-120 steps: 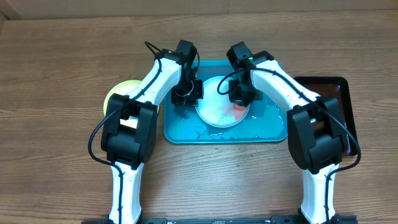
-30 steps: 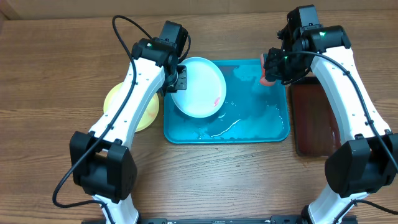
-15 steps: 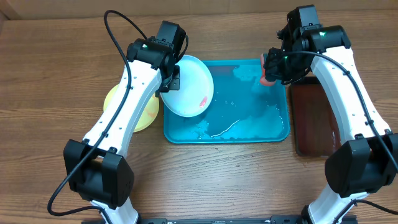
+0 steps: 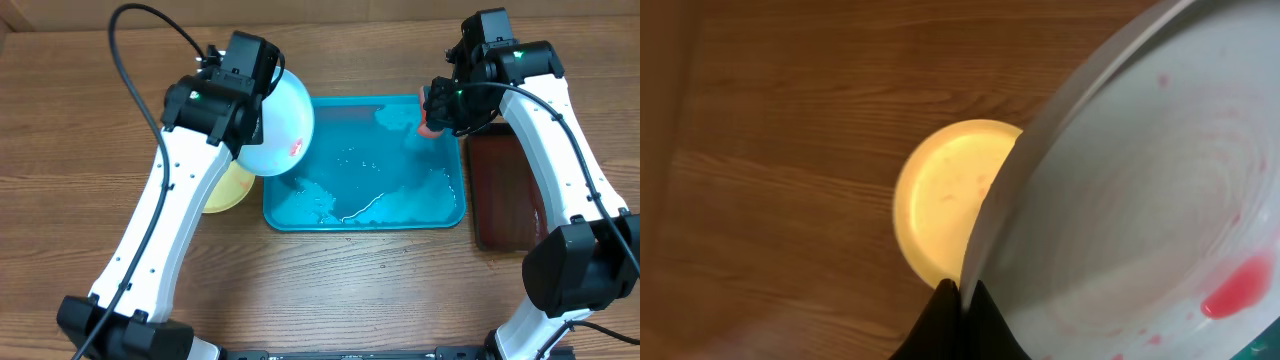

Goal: Clean dirty plates on tray and stack at the side
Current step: 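Raise the white plate upright with the left gripper to drain it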

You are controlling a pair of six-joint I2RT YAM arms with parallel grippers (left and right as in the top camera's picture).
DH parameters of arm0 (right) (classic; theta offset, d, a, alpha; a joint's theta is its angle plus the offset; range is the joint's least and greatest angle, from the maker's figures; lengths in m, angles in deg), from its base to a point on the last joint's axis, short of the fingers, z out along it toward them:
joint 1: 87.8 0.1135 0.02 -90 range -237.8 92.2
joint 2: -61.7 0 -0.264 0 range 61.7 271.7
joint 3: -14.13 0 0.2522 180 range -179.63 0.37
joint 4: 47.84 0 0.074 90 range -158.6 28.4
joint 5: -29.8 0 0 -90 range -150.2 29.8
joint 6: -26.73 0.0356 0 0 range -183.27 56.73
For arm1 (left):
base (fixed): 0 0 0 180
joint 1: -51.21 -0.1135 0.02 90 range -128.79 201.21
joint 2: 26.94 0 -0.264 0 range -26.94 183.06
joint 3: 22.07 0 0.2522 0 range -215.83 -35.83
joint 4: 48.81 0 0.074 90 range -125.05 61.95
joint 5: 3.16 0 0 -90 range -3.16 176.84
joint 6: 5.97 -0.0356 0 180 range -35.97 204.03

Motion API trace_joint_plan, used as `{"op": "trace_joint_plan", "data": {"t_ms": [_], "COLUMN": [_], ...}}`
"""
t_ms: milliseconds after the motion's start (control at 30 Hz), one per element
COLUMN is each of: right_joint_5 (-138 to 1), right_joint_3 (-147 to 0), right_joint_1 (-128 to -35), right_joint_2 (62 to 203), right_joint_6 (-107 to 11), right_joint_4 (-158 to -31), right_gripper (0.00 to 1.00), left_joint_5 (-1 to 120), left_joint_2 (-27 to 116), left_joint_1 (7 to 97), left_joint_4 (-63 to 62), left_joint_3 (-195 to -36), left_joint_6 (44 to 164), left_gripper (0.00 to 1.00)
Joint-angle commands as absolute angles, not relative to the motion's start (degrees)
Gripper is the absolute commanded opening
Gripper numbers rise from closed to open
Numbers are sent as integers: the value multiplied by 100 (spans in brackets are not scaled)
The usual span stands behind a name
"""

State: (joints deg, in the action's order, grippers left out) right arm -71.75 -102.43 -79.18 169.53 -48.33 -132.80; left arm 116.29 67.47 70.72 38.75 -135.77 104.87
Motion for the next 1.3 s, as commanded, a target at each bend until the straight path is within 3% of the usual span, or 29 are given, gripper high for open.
{"op": "trace_joint_plan", "data": {"t_ms": [0,633,967,1267], "right_joint_5": [-7116,-7116,-7116,-7116], "right_joint_3": [-10359,-10359,-10359,-10359], "right_joint_1": [-7924,-7924,-7924,-7924], "right_joint_2": [16853,16853,16853,16853], "right_joint_6": [-4877,-4877,-4877,-4879], "right_joint_4": [-13260,-13262,-13267,-13282], "right_gripper": [4,4,4,4], "left_joint_5": [12165,12084,13677,14285], "left_joint_2": [6712,7204,7397,7401], "left_joint_1": [7098,7501,8349,8659], "left_joint_4": [3910,3066,2581,2152], "left_joint_3": [-13726,-13719,-13719,-13719], "left_joint_6": [10627,11151,11199,11191], "left_gripper": [4,4,4,4]}}
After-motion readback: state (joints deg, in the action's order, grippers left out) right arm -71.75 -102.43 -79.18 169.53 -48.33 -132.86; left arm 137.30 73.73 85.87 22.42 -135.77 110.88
